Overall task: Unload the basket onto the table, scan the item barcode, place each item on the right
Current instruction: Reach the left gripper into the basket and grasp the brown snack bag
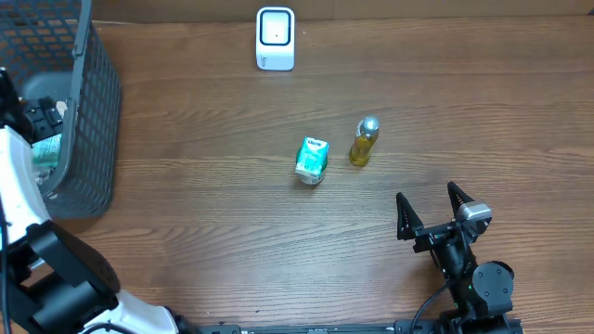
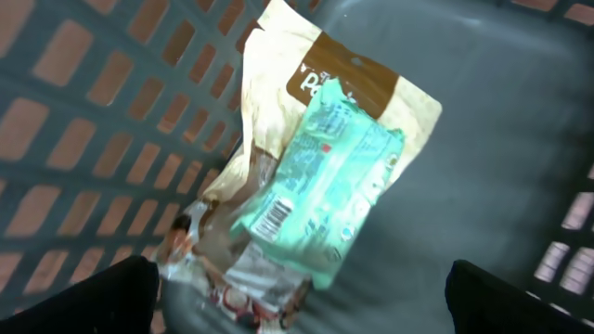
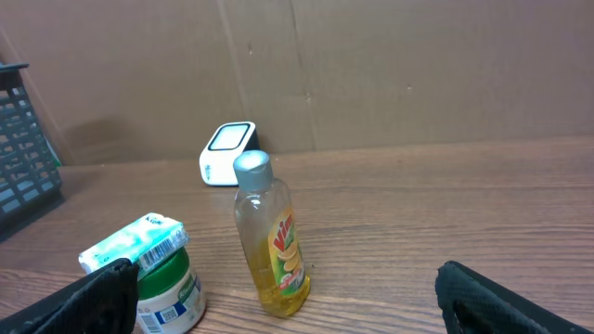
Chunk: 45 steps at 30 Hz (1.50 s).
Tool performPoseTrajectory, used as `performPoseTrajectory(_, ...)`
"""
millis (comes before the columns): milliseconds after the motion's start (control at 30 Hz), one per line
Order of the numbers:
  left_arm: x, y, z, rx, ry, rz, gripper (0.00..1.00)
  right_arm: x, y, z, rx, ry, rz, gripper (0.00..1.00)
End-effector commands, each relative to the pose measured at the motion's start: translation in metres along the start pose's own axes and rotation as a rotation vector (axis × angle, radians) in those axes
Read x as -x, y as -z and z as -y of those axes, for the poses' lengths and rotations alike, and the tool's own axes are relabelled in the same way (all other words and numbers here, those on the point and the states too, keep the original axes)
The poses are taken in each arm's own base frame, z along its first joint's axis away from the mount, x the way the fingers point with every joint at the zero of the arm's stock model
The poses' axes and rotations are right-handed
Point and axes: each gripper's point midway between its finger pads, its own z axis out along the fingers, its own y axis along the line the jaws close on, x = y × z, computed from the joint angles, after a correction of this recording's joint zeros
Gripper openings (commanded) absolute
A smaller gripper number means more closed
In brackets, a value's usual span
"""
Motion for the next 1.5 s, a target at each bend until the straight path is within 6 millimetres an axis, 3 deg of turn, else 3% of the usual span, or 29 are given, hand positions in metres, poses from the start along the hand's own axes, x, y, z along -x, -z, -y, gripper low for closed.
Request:
performPoseTrajectory(0,-0.001,-0.022,0.005,-0.128,-0.035,0.008,1.00,-0.002,0.000,0.001,-0.004,0.003,0.001,1.00)
performPoseTrajectory(167,-0.003,-0.045,0.017,-0.216,-0.118,0.024,1.00,-0.002,0.000,0.001,-0.004,0.004,0.001,1.00)
performPoseTrajectory(267,-0.010,-0.067,0.006,-0.136,-0.173,-0.002,1.00,-0.002,0.000,0.001,-0.004,0.004,0.001,1.00)
performPoseTrajectory(767,-0.039,-0.121,0.012,-0.137,-0.174,-0.078,1.00,-0.003,0.000,0.001,-0.005,0.003,0.001,1.00)
performPoseTrajectory(1033,-0.065,-0.145,0.001,-0.113,-0.121,-0.154,1.00,-0.002,0.000,0.001,-0.004,0.004,0.001,1.00)
performPoseTrajectory(1100,-0.070,-0.148,0.000,-0.115,-0.090,-0.168,0.88,-0.003,0.000,0.001,-0.005,0.003,0.001,1.00)
performPoseTrajectory(1133,-0.072,-0.149,0.001,-0.118,-0.090,-0.176,0.77,-0.002,0.000,0.001,-0.004,0.004,0.001,1.00)
performPoseTrajectory(1200,-0.074,-0.148,0.002,-0.121,-0.091,-0.186,0.43,-0.002,0.000,0.001,-0.004,0.004,0.001,1.00)
performPoseTrajectory(1233,-0.075,-0.148,0.002,-0.122,-0.093,-0.188,0.35,-0.003,0.000,0.001,-0.005,0.003,0.001,1.00)
performPoseTrajectory(1367,-0.072,-0.145,0.011,-0.161,-0.086,-0.180,0.18,-0.002,0.000,0.001,-0.004,0.003,0.001,1.00)
performPoseTrajectory(1467,-0.057,-0.133,0.015,-0.186,-0.013,-0.137,0.12,-0.002,0.000,0.001,-0.004,0.003,0.001,1.00)
